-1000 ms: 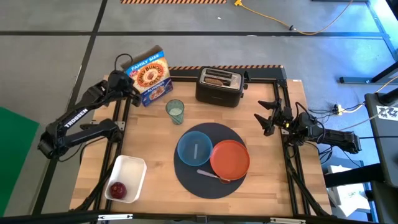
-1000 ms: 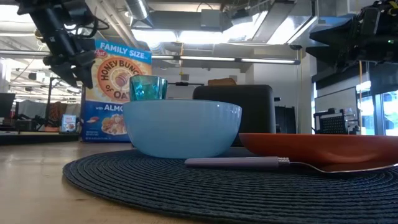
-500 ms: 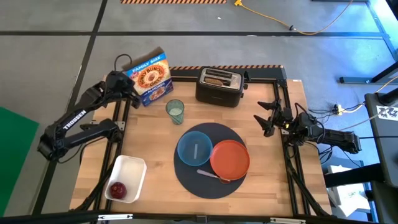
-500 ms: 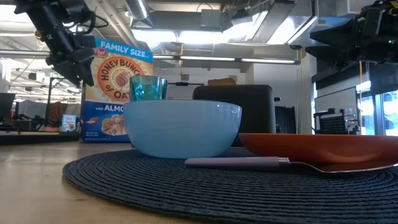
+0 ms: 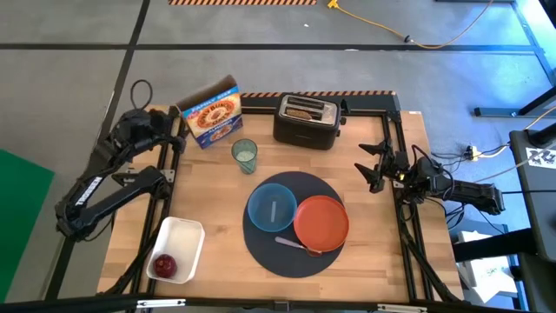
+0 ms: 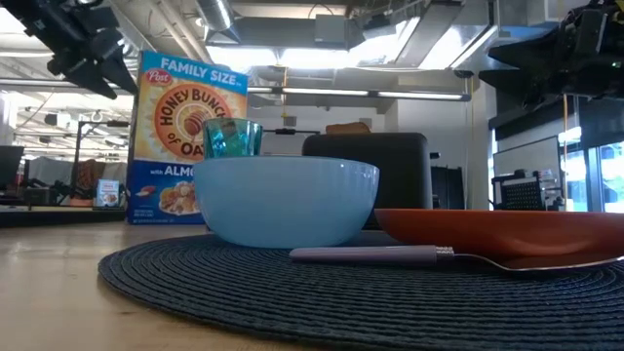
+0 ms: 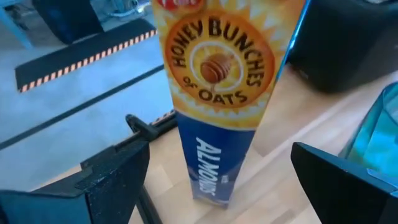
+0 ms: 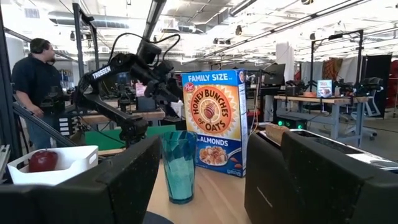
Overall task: Arrange a breakfast setting
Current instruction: Pour the cereal from the cereal box into the blue bowl
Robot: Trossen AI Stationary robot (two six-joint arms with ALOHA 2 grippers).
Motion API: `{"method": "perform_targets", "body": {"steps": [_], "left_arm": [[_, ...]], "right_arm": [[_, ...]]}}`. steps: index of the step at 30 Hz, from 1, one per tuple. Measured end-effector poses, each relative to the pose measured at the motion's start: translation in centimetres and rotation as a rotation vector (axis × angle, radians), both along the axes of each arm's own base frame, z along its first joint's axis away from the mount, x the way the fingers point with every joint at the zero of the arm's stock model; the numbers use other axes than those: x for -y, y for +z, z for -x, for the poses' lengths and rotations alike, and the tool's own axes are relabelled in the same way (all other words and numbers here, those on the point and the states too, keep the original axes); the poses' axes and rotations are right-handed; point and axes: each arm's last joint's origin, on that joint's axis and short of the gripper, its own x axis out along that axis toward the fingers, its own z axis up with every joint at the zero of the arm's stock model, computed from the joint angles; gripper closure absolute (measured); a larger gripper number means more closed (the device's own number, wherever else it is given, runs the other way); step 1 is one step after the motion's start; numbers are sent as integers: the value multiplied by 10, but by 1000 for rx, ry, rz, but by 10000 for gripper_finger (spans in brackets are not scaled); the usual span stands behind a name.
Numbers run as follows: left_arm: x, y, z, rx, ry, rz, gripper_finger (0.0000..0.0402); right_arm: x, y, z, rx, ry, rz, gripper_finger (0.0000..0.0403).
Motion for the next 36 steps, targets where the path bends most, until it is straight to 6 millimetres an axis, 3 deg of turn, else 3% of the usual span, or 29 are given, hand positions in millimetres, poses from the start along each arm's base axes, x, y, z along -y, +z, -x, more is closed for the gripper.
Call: {"method": "perform_targets", "body": {"steps": [7,23,31,36], "left_arm": [[-5,1,-4,32,3,-48,14],[-29,-51,-21,-17,-14,-109,14],[-37,-55,-24,-42,70,-93,17],[-43,-56,-29,-36,47,-85,47]], "right_arm": [[-1,3,1,35,25,16,79],[-1,4,1,31,19,35,79],[-1,4,1,31,21,34,79],[-2,4,1,30,49,41,79]]}}
